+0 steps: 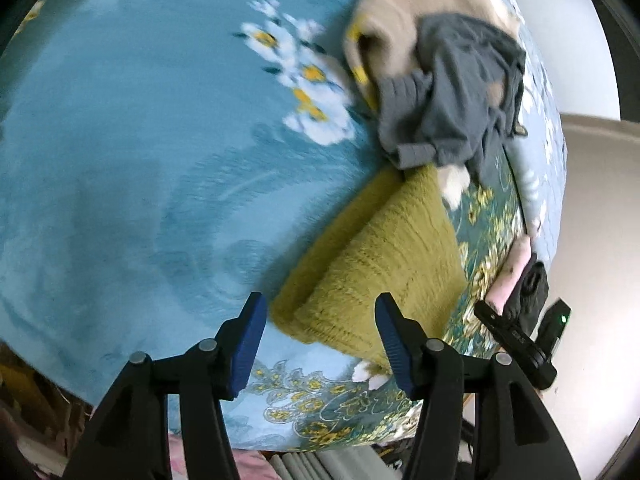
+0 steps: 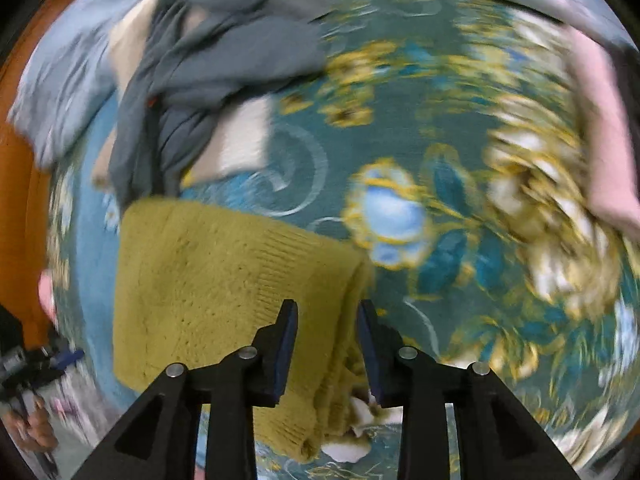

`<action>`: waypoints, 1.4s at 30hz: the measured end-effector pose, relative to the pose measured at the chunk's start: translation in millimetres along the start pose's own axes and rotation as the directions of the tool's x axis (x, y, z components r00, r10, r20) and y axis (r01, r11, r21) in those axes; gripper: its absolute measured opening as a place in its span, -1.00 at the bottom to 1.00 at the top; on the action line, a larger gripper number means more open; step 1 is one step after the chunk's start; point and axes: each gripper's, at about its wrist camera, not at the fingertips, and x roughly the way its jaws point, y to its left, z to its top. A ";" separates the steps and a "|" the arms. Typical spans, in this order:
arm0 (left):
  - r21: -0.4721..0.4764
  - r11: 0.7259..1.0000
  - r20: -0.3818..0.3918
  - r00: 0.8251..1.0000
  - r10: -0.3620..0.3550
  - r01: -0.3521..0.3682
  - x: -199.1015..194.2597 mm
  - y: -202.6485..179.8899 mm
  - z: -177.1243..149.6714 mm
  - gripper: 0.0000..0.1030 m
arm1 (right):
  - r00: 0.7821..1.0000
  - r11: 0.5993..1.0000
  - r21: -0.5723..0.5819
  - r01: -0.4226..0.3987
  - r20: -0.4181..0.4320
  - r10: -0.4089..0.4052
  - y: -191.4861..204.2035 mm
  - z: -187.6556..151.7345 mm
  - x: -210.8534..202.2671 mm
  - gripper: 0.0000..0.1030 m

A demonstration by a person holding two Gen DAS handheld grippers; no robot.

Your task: Fold clothes

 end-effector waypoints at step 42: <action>0.050 0.999 -0.121 0.992 0.016 -0.010 108.3 28.0 -10.8 -0.06 | 0.998 0.968 0.243 -0.065 0.006 0.066 64.4 -88.2 73.1 -0.09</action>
